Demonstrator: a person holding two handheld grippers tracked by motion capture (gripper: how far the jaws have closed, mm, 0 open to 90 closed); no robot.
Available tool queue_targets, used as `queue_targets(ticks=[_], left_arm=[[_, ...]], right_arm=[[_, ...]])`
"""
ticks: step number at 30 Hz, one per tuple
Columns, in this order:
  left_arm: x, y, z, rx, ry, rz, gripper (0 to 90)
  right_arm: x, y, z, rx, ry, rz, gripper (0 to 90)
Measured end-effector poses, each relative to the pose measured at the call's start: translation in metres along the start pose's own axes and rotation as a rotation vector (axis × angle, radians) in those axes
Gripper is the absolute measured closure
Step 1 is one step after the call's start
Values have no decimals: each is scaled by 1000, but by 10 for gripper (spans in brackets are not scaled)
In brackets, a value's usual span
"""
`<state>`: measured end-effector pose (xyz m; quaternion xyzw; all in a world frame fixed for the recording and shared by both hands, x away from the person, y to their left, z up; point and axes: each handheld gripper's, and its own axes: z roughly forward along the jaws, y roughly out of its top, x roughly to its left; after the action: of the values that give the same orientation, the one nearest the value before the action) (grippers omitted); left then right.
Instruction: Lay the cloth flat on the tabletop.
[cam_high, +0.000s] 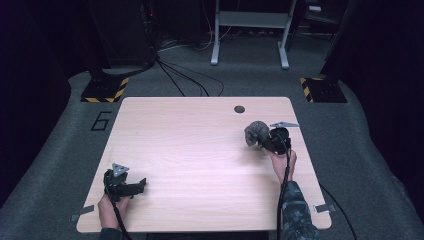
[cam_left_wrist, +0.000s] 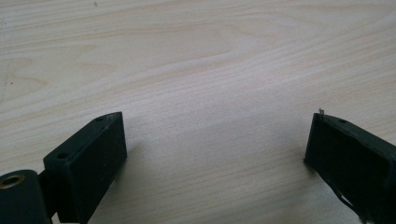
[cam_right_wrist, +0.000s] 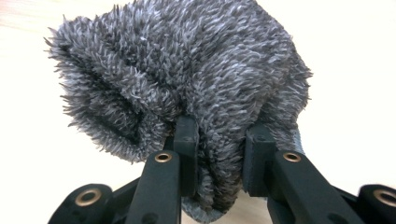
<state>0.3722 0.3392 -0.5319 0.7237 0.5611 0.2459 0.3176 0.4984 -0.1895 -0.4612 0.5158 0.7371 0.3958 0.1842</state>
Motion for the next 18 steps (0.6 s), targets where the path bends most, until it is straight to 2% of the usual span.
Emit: queue_targets(ticks=[9, 14, 18], left_arm=[[0, 0, 0, -1, 1, 0, 50], [0, 0, 0, -1, 1, -1, 50], [0, 0, 0, -1, 1, 0, 50]], right_arm=[[26, 2, -31, -67, 49, -80, 717], [45, 0, -47, -97, 86, -106, 717], [60, -4, -53, -103, 115, -141, 717]])
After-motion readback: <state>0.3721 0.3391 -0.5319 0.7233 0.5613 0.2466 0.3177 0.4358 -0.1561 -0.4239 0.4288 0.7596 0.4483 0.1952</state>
